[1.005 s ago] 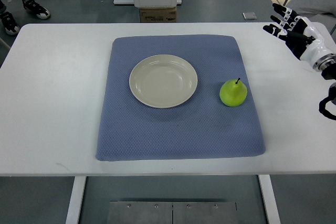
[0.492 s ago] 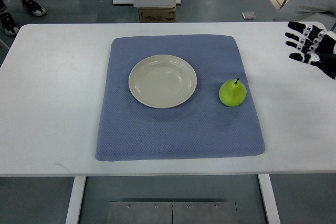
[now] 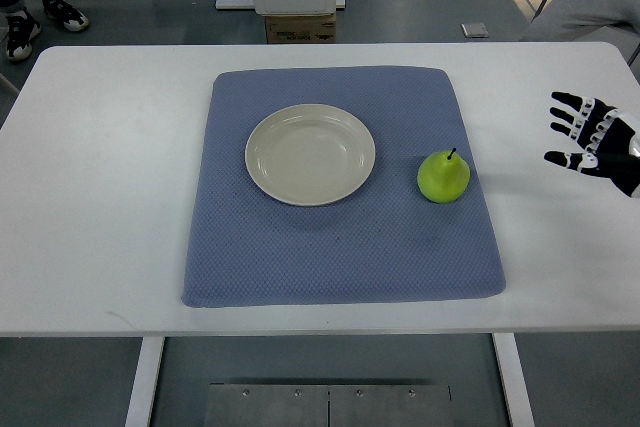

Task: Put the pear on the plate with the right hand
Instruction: 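Move the open right hand toward the green pear, then close the right hand's fingers around the green pear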

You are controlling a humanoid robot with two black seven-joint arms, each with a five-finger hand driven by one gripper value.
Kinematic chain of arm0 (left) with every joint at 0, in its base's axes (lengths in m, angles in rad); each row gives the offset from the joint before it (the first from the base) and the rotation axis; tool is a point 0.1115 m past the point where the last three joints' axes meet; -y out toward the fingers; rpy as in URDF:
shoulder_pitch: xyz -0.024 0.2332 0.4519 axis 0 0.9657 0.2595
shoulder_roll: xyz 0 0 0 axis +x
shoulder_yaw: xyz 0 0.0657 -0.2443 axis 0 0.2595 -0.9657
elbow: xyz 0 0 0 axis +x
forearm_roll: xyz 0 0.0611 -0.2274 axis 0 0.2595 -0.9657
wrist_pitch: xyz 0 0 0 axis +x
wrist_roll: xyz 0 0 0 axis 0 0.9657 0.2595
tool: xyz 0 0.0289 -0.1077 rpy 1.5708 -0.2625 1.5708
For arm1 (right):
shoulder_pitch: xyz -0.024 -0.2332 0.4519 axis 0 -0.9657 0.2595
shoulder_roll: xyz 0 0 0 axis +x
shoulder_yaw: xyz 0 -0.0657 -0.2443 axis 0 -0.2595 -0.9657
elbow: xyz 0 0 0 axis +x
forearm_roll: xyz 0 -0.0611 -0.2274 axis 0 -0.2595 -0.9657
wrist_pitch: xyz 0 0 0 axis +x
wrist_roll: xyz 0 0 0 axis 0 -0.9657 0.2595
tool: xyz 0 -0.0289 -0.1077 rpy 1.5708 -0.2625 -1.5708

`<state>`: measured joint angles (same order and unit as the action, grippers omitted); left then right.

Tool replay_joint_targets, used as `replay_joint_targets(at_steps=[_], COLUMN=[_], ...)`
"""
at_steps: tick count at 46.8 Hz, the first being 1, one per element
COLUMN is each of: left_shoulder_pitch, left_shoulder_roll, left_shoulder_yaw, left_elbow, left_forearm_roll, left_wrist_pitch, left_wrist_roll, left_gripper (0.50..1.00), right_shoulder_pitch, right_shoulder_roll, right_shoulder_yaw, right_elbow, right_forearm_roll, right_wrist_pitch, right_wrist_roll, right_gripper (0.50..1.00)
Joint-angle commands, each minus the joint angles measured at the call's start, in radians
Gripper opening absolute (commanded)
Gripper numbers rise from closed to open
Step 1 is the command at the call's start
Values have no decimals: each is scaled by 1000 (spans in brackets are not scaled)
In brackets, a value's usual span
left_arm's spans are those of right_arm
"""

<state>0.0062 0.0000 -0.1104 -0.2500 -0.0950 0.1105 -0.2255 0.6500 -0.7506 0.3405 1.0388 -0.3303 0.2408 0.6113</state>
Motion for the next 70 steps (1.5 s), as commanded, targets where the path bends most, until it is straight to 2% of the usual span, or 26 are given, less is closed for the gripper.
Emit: replay_joint_targets(at_steps=[1, 18, 25, 32, 40, 58, 61, 65, 70], left_shoulder_pitch=[0, 0, 0, 0, 0, 0, 0, 0, 0], left_shoulder_roll=[0, 0, 0, 0, 0, 0, 0, 0, 0], left_shoulder_yaw=[0, 0, 0, 0, 0, 0, 0, 0, 0], left_elbow=[0, 0, 0, 0, 0, 0, 0, 0, 0], left_forearm_roll=[0, 0, 0, 0, 0, 0, 0, 0, 0], left_wrist_pitch=[0, 0, 0, 0, 0, 0, 0, 0, 0], left_wrist_roll=[0, 0, 0, 0, 0, 0, 0, 0, 0], left_gripper=[1000, 1000, 1000, 1000, 1000, 1000, 1000, 1000, 1000], right_shoulder_pitch=[-7, -3, 2, 43, 74, 135, 138, 145, 169], right_shoulder_roll=[34, 105, 131, 155, 181, 223, 224, 227, 243], right_shoulder_yaw=[-1, -54, -75, -118, -169, -278, -287, -304, -350], right_elbow=[-2, -5, -6, -13, -13, -34, -34, -34, -36], right_forearm_roll=[-41, -171, -185, -187, -187, -187, -187, -191, -208], right_wrist_pitch=[-26, -121, -186, -198, -262, -321, -325, -347, -383], right_wrist_roll=[0, 0, 0, 0, 0, 0, 0, 0, 0], right_gripper=[1000, 1000, 1000, 1000, 1000, 995, 975, 897, 845])
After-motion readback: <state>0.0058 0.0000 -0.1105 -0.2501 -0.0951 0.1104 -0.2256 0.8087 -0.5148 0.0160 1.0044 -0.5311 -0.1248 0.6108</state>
